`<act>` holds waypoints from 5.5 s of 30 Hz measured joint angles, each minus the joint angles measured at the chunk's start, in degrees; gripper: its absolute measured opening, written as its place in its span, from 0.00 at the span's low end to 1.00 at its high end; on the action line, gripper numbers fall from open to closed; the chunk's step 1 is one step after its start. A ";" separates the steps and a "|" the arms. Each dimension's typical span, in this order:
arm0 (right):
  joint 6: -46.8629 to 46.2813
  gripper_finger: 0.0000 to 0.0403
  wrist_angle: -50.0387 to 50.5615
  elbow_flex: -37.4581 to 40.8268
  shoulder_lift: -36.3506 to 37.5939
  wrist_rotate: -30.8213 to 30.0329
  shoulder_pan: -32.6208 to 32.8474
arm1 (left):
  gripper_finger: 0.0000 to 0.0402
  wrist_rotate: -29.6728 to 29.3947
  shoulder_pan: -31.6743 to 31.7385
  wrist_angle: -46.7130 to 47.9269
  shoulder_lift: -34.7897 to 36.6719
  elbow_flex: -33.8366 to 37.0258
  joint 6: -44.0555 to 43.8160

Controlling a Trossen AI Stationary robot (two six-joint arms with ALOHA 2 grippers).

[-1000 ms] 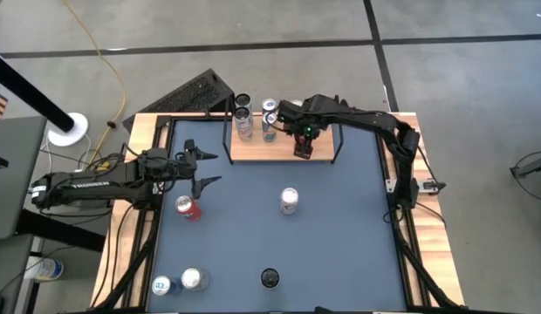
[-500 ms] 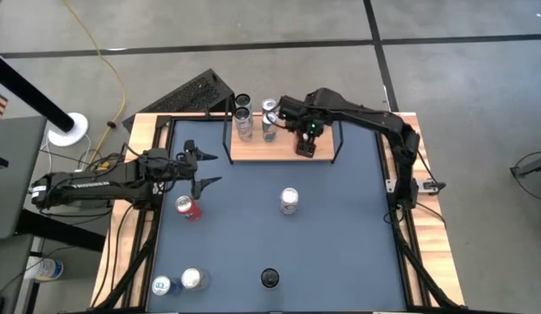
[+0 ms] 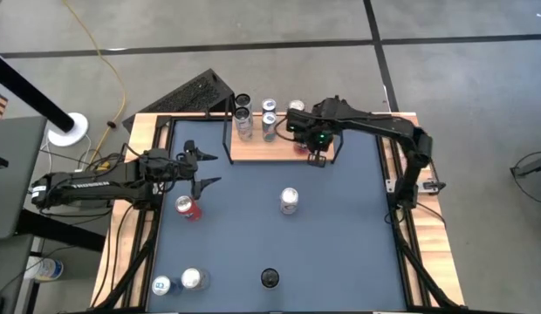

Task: Place canned beverage on shelf
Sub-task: Put the bottom red soda can on the shelf aligned with the other red soda can, then put the top silver soda can on the shelf aligned with the other silver soda can

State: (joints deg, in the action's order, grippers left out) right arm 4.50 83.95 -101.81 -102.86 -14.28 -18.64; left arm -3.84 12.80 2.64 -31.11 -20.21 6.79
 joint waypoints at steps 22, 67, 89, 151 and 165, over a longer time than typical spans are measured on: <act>7.58 0.00 -24.71 15.26 4.14 -0.61 -4.44 | 0.80 0.00 0.00 -1.00 0.00 0.00 -0.24; 10.99 0.00 -36.50 15.24 4.07 5.33 -4.33 | 0.80 0.00 0.00 -0.73 0.00 0.00 -0.39; 11.79 0.00 -40.65 15.29 -0.20 5.63 -2.40 | 0.80 0.00 0.00 -0.44 0.00 0.00 -0.26; 3.24 0.00 -17.92 5.87 6.50 4.67 9.49 | 0.80 0.00 0.00 1.67 0.00 0.00 -0.31; -16.51 0.00 -22.49 20.66 26.30 3.96 33.23 | 0.80 1.03 0.00 1.22 0.00 0.00 -1.51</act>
State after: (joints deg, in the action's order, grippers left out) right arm -12.02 61.45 -81.14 -76.55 -10.32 14.59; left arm -2.81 12.80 3.86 -31.11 -20.21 5.28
